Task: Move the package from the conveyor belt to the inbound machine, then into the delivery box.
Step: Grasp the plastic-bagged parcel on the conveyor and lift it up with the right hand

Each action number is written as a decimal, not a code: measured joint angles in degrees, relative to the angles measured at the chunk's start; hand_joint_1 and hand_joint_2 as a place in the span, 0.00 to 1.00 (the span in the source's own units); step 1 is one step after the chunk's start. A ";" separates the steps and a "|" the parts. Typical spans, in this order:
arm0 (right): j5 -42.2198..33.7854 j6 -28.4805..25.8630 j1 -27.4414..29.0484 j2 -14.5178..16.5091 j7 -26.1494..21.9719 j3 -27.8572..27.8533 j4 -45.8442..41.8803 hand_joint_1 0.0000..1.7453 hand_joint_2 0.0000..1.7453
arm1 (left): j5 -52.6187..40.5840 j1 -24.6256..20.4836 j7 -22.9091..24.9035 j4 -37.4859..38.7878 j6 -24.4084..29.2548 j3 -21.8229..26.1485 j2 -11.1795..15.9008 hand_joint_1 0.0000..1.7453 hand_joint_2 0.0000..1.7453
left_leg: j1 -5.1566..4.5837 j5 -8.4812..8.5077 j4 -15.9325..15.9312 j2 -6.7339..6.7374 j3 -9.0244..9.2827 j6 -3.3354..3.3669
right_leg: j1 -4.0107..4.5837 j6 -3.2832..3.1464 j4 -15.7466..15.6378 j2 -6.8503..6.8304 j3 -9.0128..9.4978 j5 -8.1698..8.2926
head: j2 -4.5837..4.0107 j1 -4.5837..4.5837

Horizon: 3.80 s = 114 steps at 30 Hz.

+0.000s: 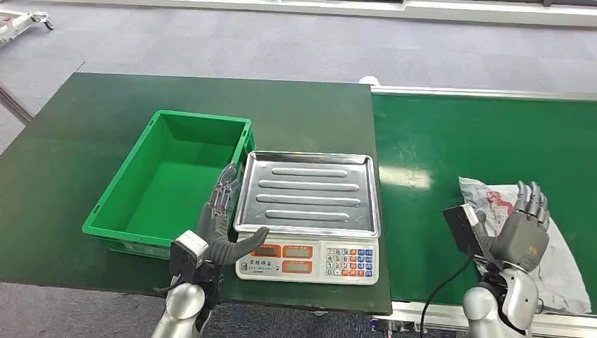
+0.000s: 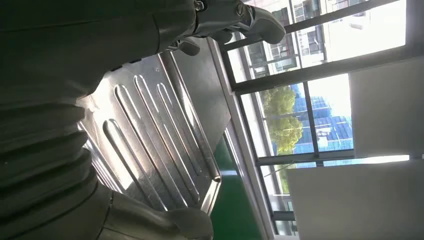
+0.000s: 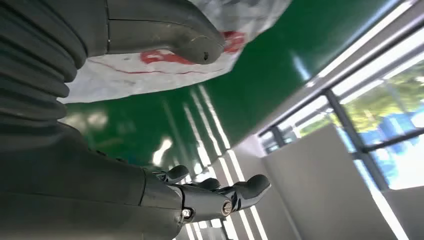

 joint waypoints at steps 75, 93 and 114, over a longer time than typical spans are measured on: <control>11.29 27.97 -20.60 -3.72 11.66 -2.97 37.74 1.00 1.00 | 0.59 -3.68 2.05 3.39 1.85 0.01 0.14 0.00 1.00 | -0.02 0.00 0.00 0.06 0.48 0.00 | 0.02 0.03 0.00 0.03 0.48 0.03 | 0.00 0.00; 4.53 25.17 -21.33 -3.47 7.22 -0.94 38.62 1.00 1.00 | 1.26 -3.23 2.19 2.92 3.05 0.07 0.58 0.00 1.00 | -0.02 0.00 0.00 0.04 0.50 0.02 | -0.02 0.04 -0.01 0.00 0.57 0.03 | 0.00 0.01; -8.37 1.75 -5.88 -0.32 -15.08 5.24 1.70 1.00 1.00 | 1.27 -2.13 -0.52 1.26 3.31 0.95 0.69 0.00 1.00 | -0.02 -0.04 -0.02 -0.14 0.12 -0.01 | -0.01 0.04 0.00 -0.07 0.19 -0.11 | 0.00 0.01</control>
